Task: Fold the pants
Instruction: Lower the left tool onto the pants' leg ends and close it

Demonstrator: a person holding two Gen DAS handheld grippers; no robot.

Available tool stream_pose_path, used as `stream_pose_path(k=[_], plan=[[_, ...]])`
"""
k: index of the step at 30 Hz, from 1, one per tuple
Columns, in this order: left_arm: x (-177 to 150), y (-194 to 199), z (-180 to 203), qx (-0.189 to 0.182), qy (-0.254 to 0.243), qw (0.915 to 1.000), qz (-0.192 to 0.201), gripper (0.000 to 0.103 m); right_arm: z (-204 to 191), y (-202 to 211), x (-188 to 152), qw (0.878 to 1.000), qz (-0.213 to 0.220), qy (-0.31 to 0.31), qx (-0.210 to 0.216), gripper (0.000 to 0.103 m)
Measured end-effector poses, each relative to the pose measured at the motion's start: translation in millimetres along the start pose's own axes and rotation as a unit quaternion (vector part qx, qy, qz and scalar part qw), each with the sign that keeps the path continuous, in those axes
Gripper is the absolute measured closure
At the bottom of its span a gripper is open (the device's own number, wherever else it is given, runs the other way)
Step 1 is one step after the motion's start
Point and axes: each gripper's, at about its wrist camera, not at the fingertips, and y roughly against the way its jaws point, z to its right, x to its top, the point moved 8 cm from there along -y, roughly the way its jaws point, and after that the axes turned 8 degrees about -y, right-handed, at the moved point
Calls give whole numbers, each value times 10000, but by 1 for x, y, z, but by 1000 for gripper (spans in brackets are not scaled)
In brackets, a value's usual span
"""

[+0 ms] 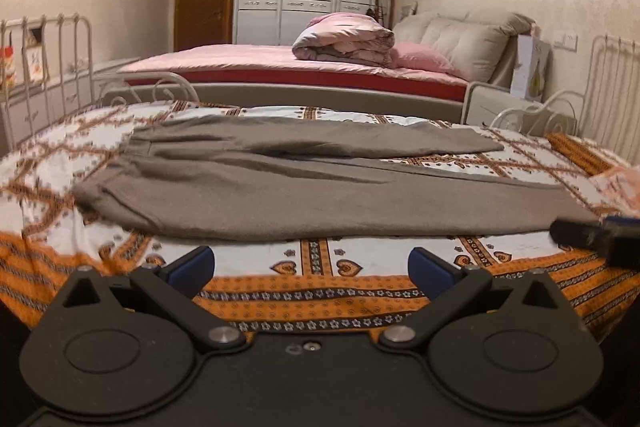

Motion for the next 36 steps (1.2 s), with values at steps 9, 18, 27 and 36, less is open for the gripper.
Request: stream_pose_path(k=[9, 18, 27, 36], plan=[[33, -26, -16, -201, 84, 9997, 59, 6, -7, -16, 55, 9989, 320, 100, 325, 0], [71, -81, -91, 303, -52, 9995, 49, 6, -30, -78, 104, 9951, 448, 570, 671, 0], [108, -187, -227, 991, 243, 9942, -328, 13, -49, -202, 140, 9919, 82, 991, 787, 0], [91, -304, -316, 821, 514, 9903, -995, 43, -73, -367, 175, 9804, -413, 1582, 1098, 9]])
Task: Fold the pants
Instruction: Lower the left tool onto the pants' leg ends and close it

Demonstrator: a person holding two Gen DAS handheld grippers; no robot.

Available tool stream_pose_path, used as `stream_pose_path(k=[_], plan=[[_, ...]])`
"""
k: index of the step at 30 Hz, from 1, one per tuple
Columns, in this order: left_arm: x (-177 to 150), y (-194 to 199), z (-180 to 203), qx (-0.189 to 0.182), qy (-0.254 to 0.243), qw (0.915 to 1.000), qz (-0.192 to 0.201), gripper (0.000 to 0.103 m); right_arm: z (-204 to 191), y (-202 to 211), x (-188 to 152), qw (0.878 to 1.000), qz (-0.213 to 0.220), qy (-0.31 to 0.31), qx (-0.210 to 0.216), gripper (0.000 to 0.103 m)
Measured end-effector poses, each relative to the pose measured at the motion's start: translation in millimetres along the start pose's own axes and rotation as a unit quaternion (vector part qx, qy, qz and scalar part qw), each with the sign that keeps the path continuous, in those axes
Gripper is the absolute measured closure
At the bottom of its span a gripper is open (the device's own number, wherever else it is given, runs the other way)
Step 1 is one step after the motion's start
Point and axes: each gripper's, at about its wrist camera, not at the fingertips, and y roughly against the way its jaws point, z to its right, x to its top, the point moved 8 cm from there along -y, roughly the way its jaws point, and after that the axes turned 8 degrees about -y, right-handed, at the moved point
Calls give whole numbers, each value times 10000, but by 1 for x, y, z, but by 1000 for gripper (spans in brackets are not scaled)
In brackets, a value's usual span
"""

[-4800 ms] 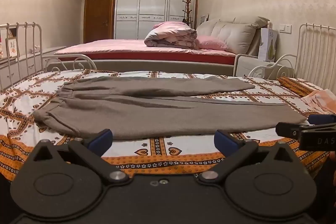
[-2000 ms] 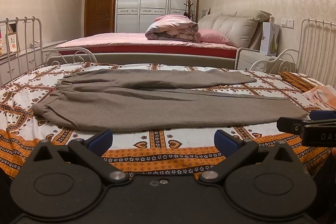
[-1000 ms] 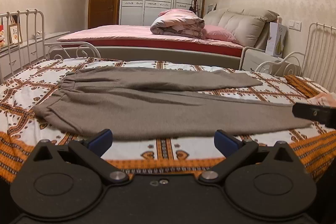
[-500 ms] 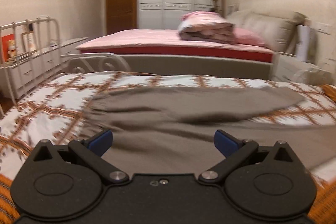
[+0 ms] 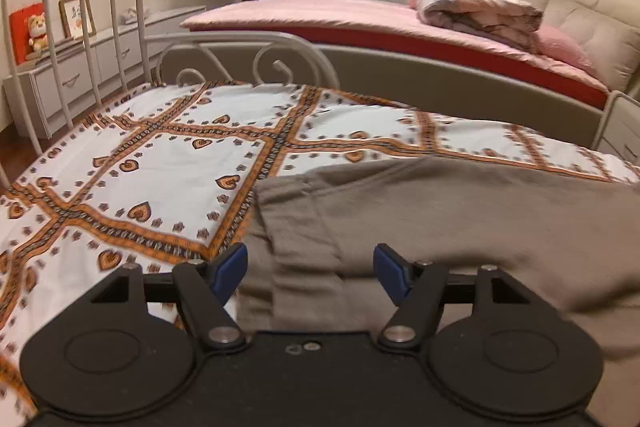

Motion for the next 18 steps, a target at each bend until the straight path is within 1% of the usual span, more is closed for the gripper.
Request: stream_pose_path(k=[1, 2, 5, 7, 9, 10, 11, 15, 18], plan=[[2, -13, -2, -31, 2, 10000, -58, 43, 1, -16, 4, 10000, -42, 55, 61, 17], [4, -24, -3, -51, -16, 9999, -99, 43, 4, -38, 8, 9998, -129, 111, 70, 21], [7, -54, -4, -153, -167, 9989, -399, 42, 7, -93, 12, 9990, -307, 216, 236, 23], [13, -66, -11, -96, -192, 9982, -568, 42, 8, -123, 9, 9980, -459, 336, 288, 23], [18, -77, -19, -90, 5, 9982, -587, 43, 9, -152, 3, 9961, -657, 458, 356, 25], [18, -82, -21, -108, 55, 9979, -631, 43, 9, -161, 0, 9952, -740, 524, 366, 29], [19, -88, -20, -112, 51, 9977, -661, 41, 11, -172, -4, 9942, -823, 580, 388, 31], [19, -109, -17, -159, 70, 9970, -750, 41, 14, -192, -17, 9922, -914, 731, 430, 32], [22, -117, -21, -248, 327, 9961, -777, 41, 15, -199, -18, 9917, -876, 804, 491, 32]])
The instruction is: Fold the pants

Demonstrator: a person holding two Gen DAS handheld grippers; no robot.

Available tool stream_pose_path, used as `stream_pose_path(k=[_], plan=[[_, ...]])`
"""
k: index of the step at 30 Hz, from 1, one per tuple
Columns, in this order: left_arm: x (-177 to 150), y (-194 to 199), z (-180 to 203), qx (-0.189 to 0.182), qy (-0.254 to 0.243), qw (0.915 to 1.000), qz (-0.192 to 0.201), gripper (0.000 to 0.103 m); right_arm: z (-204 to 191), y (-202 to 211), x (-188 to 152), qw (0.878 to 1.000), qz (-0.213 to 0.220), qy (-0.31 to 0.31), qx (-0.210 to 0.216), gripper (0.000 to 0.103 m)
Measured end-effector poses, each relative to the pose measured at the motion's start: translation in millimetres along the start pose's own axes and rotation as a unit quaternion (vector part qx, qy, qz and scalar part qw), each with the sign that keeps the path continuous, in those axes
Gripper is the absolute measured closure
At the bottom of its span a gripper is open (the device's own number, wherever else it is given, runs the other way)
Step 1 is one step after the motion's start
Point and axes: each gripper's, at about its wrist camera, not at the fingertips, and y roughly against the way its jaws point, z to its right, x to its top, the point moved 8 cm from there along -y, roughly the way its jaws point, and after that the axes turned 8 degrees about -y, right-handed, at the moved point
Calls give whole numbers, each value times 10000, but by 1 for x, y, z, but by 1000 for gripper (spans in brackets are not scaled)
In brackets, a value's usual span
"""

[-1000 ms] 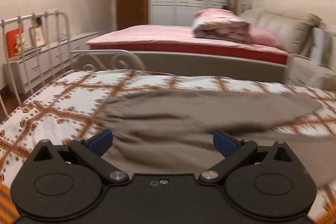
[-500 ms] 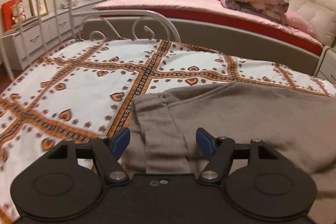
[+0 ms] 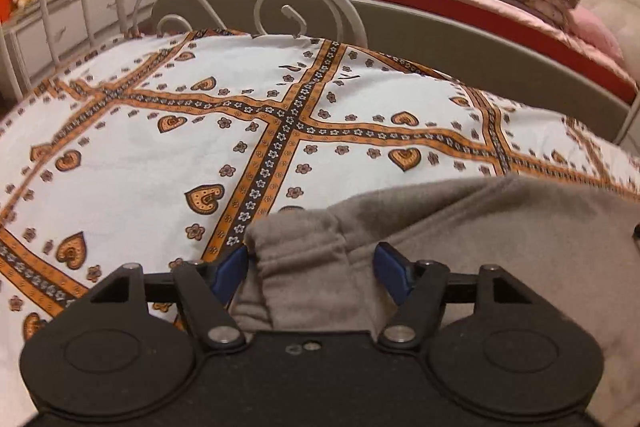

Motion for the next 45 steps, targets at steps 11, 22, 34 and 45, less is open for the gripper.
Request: stream_pose_path(k=[11, 22, 34, 45], plan=[[13, -29, -12, -497, -216, 9984, -142, 36, 24, -29, 5, 9939, -829, -113, 716, 54], [33, 36, 17, -780, -1025, 9857, 1091, 89, -5, 40, 21, 9983, -391, 160, 410, 98], [-32, 188, 33, -1120, -1235, 9581, 2329, 90, -87, 221, -30, 9967, 350, 686, 272, 98], [-164, 209, 32, -753, -717, 9880, 1141, 58, -161, 277, -176, 9979, -3, 643, 36, 96]])
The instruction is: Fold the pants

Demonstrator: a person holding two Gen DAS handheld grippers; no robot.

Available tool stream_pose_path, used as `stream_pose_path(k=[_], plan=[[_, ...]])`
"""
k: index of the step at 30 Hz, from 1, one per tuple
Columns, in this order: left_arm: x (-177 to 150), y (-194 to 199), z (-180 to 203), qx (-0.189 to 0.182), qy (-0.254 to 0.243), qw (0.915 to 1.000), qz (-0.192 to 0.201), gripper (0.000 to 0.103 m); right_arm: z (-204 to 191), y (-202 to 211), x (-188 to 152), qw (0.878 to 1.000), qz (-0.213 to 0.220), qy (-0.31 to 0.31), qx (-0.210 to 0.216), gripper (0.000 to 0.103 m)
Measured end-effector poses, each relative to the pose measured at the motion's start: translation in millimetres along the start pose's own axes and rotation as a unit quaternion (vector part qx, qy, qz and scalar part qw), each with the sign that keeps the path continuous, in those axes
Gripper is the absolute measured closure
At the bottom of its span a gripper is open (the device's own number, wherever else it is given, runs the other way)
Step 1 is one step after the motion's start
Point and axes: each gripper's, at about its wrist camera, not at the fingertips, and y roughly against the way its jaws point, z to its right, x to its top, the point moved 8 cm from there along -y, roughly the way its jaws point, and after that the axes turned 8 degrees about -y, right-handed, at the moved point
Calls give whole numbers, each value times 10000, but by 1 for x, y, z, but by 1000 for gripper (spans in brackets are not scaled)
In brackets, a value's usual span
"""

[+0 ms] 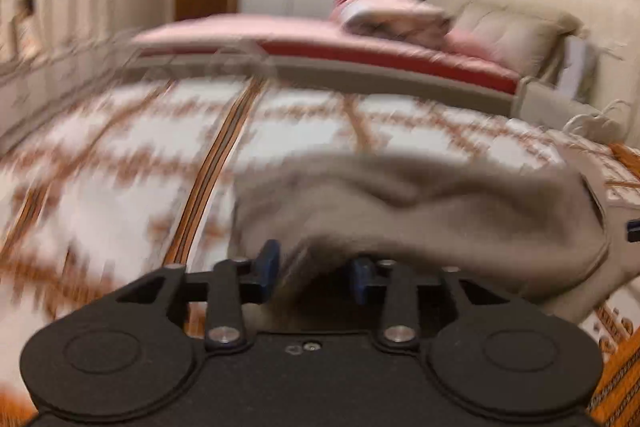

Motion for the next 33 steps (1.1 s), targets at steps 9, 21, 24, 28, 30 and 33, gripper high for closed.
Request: stream_pose_path(k=[9, 21, 24, 28, 30, 33], plan=[[-4, 36, 1, -191, 2132, 9765, 265, 43, 18, 34, 1, 9867, 754, -1383, -392, 34], [-16, -16, -16, -980, 4022, 9101, 191, 53, 79, 16, -1, 9328, 483, -3565, -236, 34], [-16, -26, -14, -1075, 4108, 9051, 212, 61, 90, 0, -8, 9164, 247, -3986, -256, 37], [-16, -38, -17, -1012, 4243, 8996, 198, 75, 106, -22, -17, 8794, 53, -4759, -58, 57], [-19, -44, -22, -953, 4393, 8931, 183, 80, 114, -33, -23, 8617, -19, -5074, -17, 78], [-11, -47, -26, -883, 4203, 9029, 149, 95, 120, -32, -20, 8576, 92, -5143, 37, 89]])
